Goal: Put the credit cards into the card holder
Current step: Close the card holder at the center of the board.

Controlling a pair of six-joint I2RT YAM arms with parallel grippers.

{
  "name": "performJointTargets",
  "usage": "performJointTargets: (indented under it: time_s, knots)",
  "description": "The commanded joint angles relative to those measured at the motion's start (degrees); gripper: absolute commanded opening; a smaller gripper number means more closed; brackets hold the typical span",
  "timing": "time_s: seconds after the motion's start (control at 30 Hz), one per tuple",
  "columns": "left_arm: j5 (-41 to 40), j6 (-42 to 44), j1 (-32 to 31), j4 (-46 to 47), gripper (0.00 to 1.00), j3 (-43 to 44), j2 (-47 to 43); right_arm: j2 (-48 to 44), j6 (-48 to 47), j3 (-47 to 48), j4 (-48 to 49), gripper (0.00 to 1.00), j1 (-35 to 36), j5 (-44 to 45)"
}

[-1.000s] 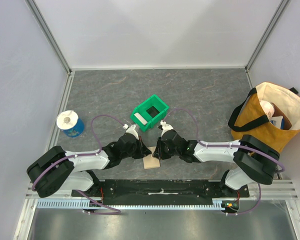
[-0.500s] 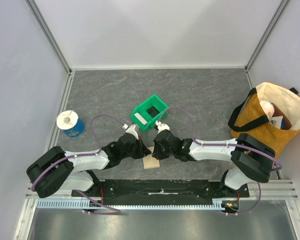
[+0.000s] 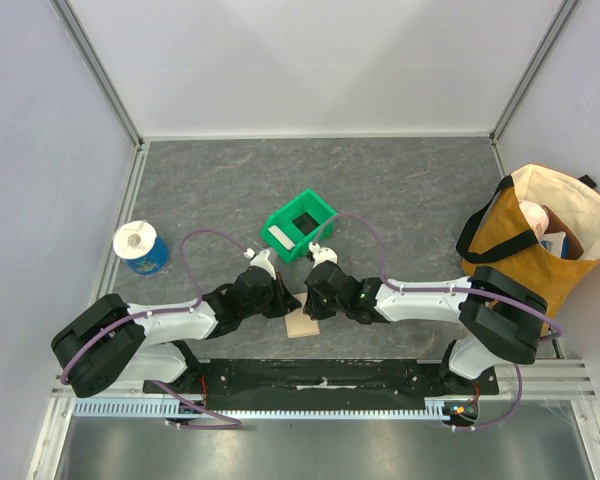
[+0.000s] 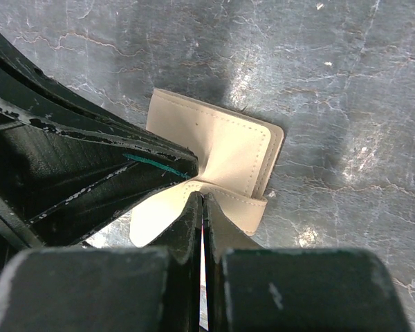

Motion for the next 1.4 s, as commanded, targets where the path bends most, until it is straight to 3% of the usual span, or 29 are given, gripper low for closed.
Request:
performJointTargets:
  time_s: [0.0, 0.43, 0.97, 1.13, 1.37]
  knots:
    - [-0.87, 2.59, -0.14, -1.97, 0.02, -0.70, -0.38, 5.80, -0.53, -1.46, -7.18, 0.00, 0.96, 2.55]
    - [-2.00, 4.08, -0.23, -3.99, 0.02, 0.09, -3.53, 2.12, -2.64, -1.10, -8.24, 0.04, 1.13, 5.36]
    - [-9.04, 2.77, -0.23, -14.10, 0.41, -2.19, -16.98, -1.49, -3.87, 0.38, -4.72, 0.20, 0.78, 5.10]
    - [-9.04, 2.50, -0.23, -15.42, 0.42, -3.51, -16.20, -3.86, -3.08, 1.45, -3.32, 0.31, 0.60, 7.03]
    - [-5.36, 1.53, -0.31, -9.45, 0.42, -5.71, -12.78, -4.57, -2.55, -0.31, -2.79, 0.32, -0.19, 6.95]
